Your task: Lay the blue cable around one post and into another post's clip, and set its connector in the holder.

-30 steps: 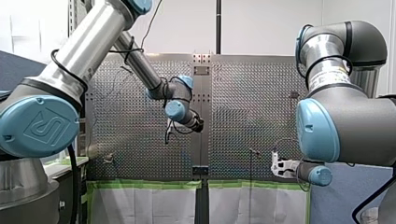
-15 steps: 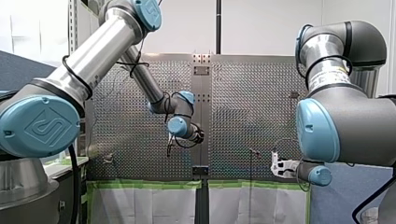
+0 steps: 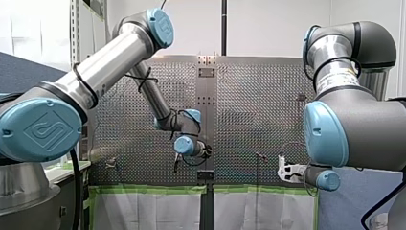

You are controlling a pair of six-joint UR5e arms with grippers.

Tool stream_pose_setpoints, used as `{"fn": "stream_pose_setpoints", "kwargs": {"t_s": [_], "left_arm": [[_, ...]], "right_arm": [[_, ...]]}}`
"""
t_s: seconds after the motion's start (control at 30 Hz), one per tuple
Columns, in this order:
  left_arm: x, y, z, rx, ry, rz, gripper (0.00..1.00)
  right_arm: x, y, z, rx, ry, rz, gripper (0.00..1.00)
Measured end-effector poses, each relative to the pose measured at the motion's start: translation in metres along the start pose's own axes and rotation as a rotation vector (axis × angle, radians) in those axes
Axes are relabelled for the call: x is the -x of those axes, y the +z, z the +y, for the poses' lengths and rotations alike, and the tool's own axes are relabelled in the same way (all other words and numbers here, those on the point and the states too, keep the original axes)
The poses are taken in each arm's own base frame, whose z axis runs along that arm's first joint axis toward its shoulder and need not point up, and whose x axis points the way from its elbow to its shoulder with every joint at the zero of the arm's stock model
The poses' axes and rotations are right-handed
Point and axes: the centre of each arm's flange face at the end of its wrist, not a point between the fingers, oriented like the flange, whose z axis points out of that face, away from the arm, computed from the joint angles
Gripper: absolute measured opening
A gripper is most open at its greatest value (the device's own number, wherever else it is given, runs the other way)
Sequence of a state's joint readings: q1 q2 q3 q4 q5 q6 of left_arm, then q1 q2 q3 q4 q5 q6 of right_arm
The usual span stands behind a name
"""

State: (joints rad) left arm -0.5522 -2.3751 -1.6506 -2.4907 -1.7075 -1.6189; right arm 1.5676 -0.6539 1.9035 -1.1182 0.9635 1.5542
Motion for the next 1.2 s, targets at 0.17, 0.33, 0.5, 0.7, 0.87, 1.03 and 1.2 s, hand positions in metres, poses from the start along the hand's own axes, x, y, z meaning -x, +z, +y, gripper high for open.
{"fn": "stream_pose_setpoints", "kwargs": {"t_s": [0.17,0.33,0.5,0.7,0.87,1.03,1.2], "left_arm": [[-0.02,0.009,-0.002,-0.002,-0.001,-0.014,0.99],[-0.043,0.013,-0.002,-0.004,-0.003,-0.015,0.99],[-0.066,0.017,0.0,-0.004,-0.01,-0.017,0.99],[-0.084,0.033,0.004,0.0,-0.02,-0.048,0.99],[-0.102,0.038,0.003,-0.006,-0.022,-0.059,0.99],[-0.12,0.036,0.0,-0.013,-0.018,-0.055,0.99],[-0.123,0.035,-0.002,-0.015,-0.017,-0.053,0.99]], "right_arm": [[0.0,0.0,0.0,0.0,0.0,-0.001,0.0],[0.0,0.0,0.0,0.0,-0.002,-0.003,0.0],[0.0,0.0,0.0,0.0,-0.003,-0.002,0.0],[0.0,0.0,0.0,0.0,-0.003,-0.003,0.0],[0.0,0.0,0.0,0.0,-0.002,-0.003,0.0],[0.0,0.0,0.0,0.0,-0.002,-0.004,0.0],[0.0,0.0,0.0,0.0,-0.002,-0.004,0.0]]}}
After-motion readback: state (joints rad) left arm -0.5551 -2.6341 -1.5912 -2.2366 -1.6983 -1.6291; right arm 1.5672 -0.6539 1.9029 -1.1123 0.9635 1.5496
